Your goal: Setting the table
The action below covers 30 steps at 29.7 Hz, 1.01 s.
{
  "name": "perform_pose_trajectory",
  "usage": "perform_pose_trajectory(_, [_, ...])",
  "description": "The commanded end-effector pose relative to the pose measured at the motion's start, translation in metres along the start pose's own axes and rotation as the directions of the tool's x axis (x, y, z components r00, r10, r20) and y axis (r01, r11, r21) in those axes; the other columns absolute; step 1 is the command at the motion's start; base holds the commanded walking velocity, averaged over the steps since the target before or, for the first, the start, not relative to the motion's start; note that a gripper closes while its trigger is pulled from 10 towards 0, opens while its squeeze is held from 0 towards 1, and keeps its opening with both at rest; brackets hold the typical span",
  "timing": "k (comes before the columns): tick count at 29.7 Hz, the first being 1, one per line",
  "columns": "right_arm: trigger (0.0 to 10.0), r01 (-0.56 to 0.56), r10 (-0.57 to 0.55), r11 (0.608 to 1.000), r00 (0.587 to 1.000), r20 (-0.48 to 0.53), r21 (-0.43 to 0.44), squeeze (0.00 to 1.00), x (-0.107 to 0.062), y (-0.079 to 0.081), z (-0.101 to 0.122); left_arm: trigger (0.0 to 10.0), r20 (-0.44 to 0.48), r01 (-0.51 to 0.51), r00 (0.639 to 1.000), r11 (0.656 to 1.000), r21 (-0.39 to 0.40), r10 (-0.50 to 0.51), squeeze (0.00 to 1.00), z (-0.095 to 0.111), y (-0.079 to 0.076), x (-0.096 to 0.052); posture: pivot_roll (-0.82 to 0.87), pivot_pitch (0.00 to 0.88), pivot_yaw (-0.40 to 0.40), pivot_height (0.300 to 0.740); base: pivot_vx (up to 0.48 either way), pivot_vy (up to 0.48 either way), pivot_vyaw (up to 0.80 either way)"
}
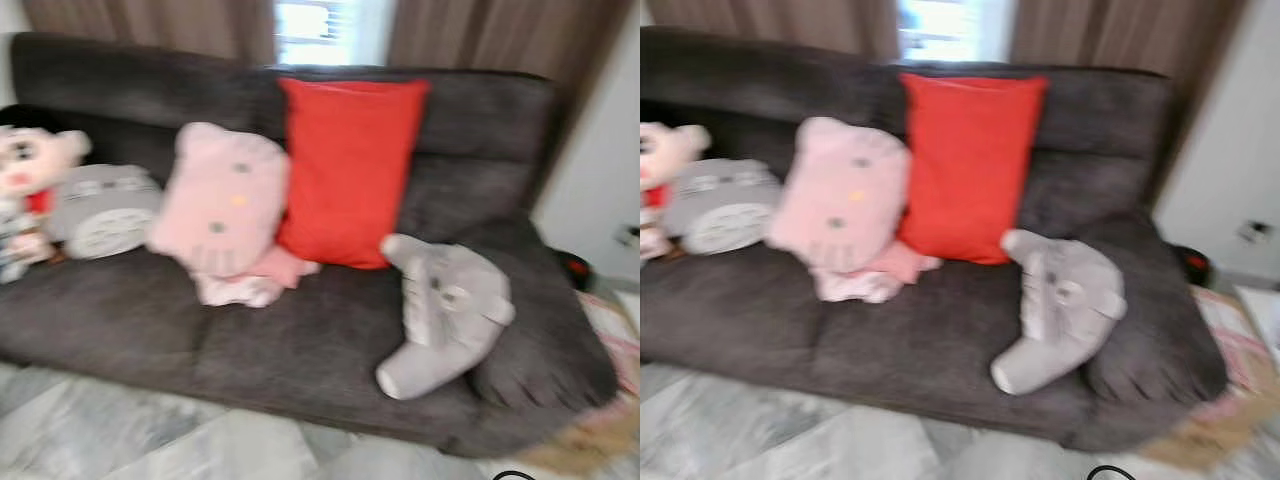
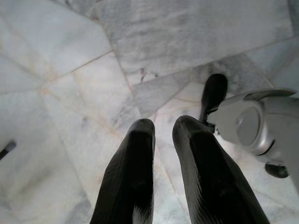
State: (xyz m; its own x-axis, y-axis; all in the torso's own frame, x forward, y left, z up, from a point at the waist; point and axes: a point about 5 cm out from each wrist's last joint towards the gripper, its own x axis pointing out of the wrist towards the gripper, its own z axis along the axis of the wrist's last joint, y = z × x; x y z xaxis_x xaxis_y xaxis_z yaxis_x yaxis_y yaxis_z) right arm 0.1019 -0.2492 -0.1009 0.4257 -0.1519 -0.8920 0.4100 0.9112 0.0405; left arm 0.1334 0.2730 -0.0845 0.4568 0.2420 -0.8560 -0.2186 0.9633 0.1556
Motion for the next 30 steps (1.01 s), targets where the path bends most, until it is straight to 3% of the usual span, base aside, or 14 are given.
perform_pose_trajectory(1, [10.0,0.009,-0.009,1.000,1.000,0.004,0.012,0.00,-0.001,-0.003,-0.001,10.0,0.004,0.016,1.000,0.999,0.032,-0.016,0.00,-0.001,-0.006,0.000,-0.06,0.000,-0.052,0.740,0.000,0.000,0.80])
perform_pose_trajectory(13, [10.0,0.006,-0.006,0.998,1.000,0.005,0.060,0.00,0.000,0.004,-0.004,10.0,-0.002,0.003,1.000,0.997,0.072,-0.003,0.00,0.002,0.003,0.000,-0.07,0.058,-0.009,0.740,0.000,0.000,0.80])
perform_pose_trajectory(30, [10.0,-0.004,0.004,0.999,1.000,-0.012,0.035,0.00,0.000,0.003,-0.005,10.0,-0.008,0.009,1.000,0.997,0.070,-0.008,0.00,-0.001,0.003,-0.001,-0.05,0.063,-0.013,0.740,0.000,0.000,0.80])
